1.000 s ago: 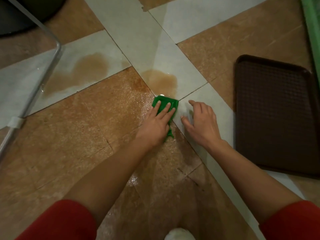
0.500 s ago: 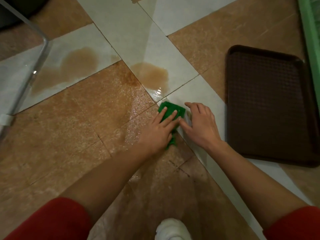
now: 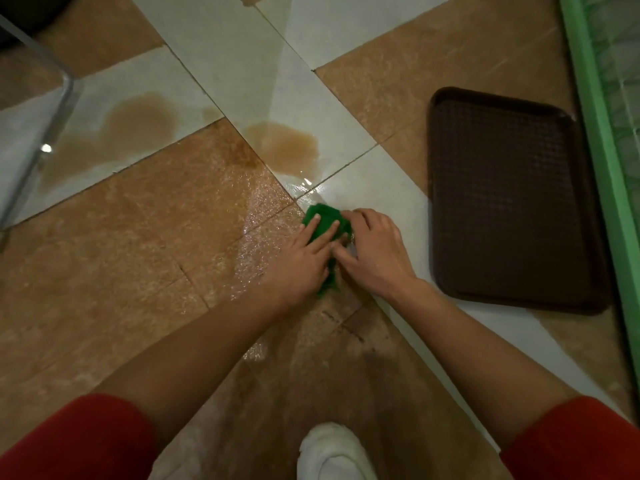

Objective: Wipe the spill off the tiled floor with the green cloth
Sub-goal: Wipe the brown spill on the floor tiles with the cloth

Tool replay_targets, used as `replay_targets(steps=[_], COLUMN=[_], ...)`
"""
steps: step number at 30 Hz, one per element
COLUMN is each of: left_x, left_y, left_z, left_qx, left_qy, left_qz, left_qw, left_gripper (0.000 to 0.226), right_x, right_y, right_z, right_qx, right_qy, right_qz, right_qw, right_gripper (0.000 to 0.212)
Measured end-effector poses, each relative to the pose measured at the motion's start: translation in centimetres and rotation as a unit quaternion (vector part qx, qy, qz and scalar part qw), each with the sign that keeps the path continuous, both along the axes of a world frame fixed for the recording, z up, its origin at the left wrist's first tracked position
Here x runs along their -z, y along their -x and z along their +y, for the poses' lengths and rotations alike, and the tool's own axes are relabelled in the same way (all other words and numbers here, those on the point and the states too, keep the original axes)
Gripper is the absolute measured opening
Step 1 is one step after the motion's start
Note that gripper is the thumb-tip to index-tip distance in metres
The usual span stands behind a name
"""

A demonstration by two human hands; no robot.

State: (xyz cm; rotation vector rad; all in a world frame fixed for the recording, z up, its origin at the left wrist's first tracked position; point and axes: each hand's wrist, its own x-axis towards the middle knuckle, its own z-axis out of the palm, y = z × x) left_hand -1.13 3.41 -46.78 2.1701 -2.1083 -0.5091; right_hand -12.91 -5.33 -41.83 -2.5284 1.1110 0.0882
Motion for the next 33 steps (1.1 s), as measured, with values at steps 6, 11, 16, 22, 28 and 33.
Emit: replay_targets(steps=[6, 11, 16, 22, 28, 33], left_x=[0.9, 0.5, 1.1, 0.8, 0.5, 0.3], left_y=[-2.5, -4.8, -5.6, -9.6, -9.2, -9.6], left_z=[3.2, 2.5, 4.8, 4.8, 6.5, 6.3], left_qx=[0.106, -0.028, 0.009, -0.236, -0.275, -0.095], left_qy=[0.036, 0.018, 0.037, 0.051, 0.035, 0.036], left_qz=[-0.008, 0.017, 0.003, 0.031, -0.013, -0.012], left_qw=[0.994, 0.999, 0.999, 0.970, 0.961, 0.995], left_gripper=[0.055, 0.056, 0.056, 0.052, 0.054, 0.054], right_x=[-0.2, -0.1, 0.1, 0.5, 0.8, 0.6], right_y=[-0.1, -2.0, -3.7, -3.5, -4.4, -7.0], right_z=[-0.6, 0.6, 1.2, 1.2, 1.7, 2.5], right_qx=[0.015, -0.020, -0.032, -0.030, -0.033, -0.052], right_qy=[0.014, 0.002, -0.015, -0.010, -0.008, -0.007], right_qz=[-0.017, -0.019, -0.026, -0.016, -0.013, -0.023], right_qw=[1.000, 1.000, 0.999, 0.999, 0.999, 0.998], right_gripper=[0.055, 0.053, 0.054, 0.055, 0.054, 0.055])
